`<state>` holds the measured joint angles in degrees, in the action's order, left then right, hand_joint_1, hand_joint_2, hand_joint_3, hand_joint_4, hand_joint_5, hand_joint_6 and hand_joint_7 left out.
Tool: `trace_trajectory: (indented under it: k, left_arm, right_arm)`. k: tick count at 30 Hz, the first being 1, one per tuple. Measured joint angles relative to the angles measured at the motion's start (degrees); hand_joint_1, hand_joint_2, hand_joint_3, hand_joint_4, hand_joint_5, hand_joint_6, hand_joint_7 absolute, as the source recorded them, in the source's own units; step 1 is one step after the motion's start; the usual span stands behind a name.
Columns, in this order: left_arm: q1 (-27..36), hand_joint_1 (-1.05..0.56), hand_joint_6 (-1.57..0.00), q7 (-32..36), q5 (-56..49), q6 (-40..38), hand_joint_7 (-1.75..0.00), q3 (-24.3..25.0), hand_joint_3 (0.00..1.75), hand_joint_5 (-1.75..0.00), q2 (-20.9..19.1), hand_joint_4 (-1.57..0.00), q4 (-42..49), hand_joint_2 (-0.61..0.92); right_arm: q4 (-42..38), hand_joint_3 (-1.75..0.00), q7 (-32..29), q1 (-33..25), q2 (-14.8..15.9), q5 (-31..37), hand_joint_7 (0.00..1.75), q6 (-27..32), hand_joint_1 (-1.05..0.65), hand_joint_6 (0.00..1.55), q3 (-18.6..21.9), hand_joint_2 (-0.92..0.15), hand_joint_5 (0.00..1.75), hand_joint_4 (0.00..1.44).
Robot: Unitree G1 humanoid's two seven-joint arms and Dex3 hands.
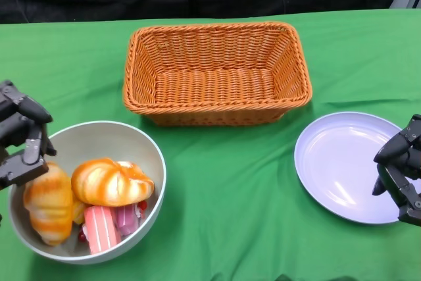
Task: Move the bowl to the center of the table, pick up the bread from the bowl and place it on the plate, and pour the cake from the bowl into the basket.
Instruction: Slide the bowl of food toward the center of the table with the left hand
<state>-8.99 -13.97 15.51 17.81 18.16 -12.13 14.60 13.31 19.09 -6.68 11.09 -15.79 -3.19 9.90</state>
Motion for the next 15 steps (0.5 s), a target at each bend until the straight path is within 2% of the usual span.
trace_trajectory:
  k: [8, 11, 13, 14, 15]
  left_arm:
    - [-1.17, -0.14, -0.76, 5.36, -2.51, 3.12, -1.31, 2.07, 1.10, -1.55, 0.05, -0.81, 3.68, 0.56]
    - [-1.38, -0.16, -0.78, 10.12, -6.08, 2.56, -1.20, 2.31, 0.90, -1.48, 0.02, -0.80, 3.62, 0.64]
    - [-1.38, -0.16, -0.78, 12.30, -7.72, 1.76, -1.19, 2.33, 0.86, -1.47, 0.01, -0.80, 3.57, 0.65]
    - [-1.38, -0.18, -0.80, 13.28, -8.71, 1.07, -1.07, 2.25, 0.79, -1.36, -0.01, -0.80, 3.33, 0.69]
    - [-1.37, -0.20, -0.85, 14.76, -10.36, -0.47, -0.81, 2.09, 0.63, -1.11, -0.12, -0.82, 2.78, 0.78]
  right_arm:
    - [-0.31, -0.92, -0.25, 0.01, -0.14, 0.30, 1.33, -0.39, -0.21, 0.72, -0.50, -0.57, 1.61, 0.74]
    - [-0.22, -0.93, -1.01, 0.00, -0.33, 0.65, 1.33, -0.36, -0.20, 0.72, -0.87, -0.56, 1.60, 0.74]
    - [-0.12, -0.93, -1.21, 0.00, -0.34, 0.65, 1.33, -0.29, -0.20, 0.72, -0.92, -0.56, 1.60, 0.74]
    - [-0.12, -0.93, -1.22, 0.00, -0.34, 0.65, 1.33, -0.29, -0.21, 0.72, -0.93, -0.56, 1.60, 0.74]
    - [-0.13, -0.92, -1.18, 0.00, -0.34, 0.64, 1.33, -0.31, -0.22, 0.72, -0.95, -0.56, 1.60, 0.74]
